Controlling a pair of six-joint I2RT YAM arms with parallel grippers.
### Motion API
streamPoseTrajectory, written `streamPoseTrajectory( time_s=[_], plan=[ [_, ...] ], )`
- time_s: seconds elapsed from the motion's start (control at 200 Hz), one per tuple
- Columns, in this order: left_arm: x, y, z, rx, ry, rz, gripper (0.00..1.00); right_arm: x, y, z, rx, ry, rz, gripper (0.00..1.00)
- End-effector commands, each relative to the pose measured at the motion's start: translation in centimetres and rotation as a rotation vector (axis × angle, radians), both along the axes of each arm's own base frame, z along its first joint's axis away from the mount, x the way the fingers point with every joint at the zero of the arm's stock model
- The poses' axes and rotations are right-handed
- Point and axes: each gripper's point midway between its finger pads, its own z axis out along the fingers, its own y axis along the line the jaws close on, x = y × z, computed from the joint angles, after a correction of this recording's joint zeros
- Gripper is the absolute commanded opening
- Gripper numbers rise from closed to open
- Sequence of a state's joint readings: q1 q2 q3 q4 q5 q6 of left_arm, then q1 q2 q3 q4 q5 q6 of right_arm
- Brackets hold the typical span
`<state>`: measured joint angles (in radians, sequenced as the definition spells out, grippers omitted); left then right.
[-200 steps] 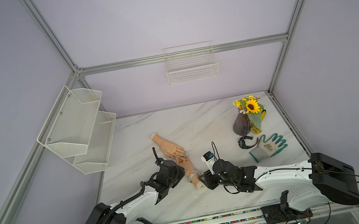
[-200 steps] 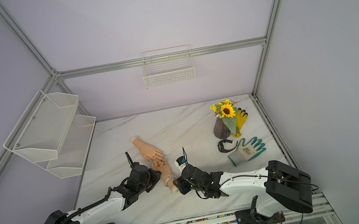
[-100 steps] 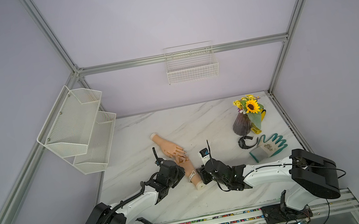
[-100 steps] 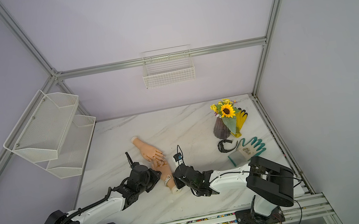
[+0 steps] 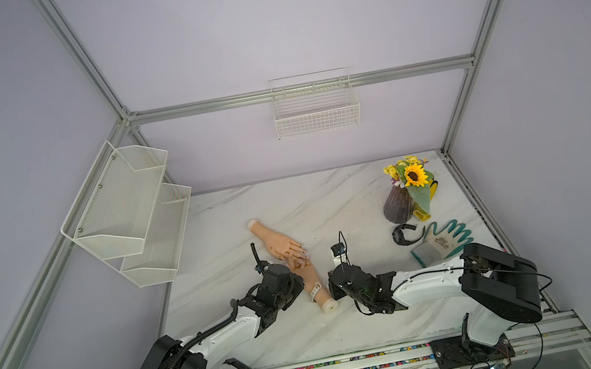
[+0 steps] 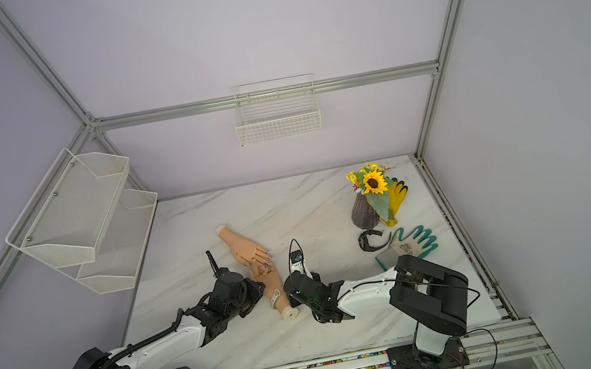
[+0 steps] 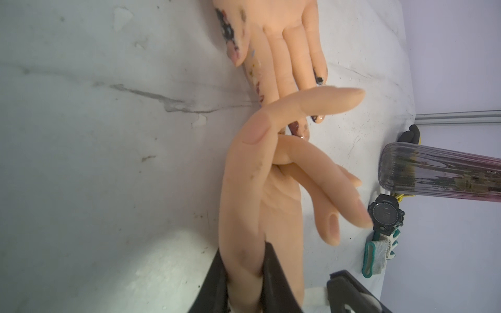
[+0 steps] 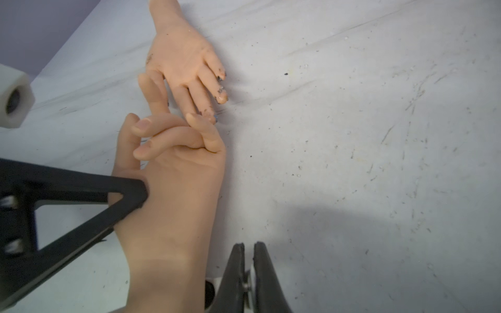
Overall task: Take off the watch
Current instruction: Take off the watch from the hand.
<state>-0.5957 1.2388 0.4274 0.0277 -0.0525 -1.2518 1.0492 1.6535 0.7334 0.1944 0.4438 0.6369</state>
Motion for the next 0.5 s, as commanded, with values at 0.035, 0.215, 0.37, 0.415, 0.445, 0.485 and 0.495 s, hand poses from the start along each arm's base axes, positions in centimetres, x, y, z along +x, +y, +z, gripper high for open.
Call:
streamPoseTrajectory(
  time_s=[0.035, 0.215, 0.37, 0.415, 0.445, 0.485, 0.495],
  plan=[
    [-1.2, 2.0, -1.8, 0.107, 0.044, 0.005, 0.00, 0.8, -4.4, -1.2, -0.112, 0.003, -0.235, 0.00],
    [-1.1, 2.0, -1.7, 0.104, 0.043, 0.005, 0.00, 1.3, -8.1, -2.0, -0.171, 0.016, -0.428, 0.00],
    [-1.1, 2.0, -1.8, 0.106, 0.043, 0.006, 0.00, 1.8, -10.3, -1.8, -0.160, 0.024, -0.523, 0.00],
    [-1.1, 2.0, -1.8, 0.105, 0.042, 0.006, 0.00, 1.9, -11.0, -1.7, -0.152, 0.028, -0.553, 0.00],
    [-1.2, 2.0, -1.8, 0.106, 0.044, 0.006, 0.00, 2.0, -11.6, -1.7, -0.145, 0.030, -0.578, 0.00],
    [-1.1, 2.1, -1.8, 0.107, 0.044, 0.006, 0.00, 2.1, -12.3, -1.5, -0.135, 0.032, -0.611, 0.00],
    [-1.1, 2.0, -1.8, 0.107, 0.044, 0.006, 0.00, 2.1, -12.5, -1.4, -0.132, 0.031, -0.622, 0.00]
  ],
)
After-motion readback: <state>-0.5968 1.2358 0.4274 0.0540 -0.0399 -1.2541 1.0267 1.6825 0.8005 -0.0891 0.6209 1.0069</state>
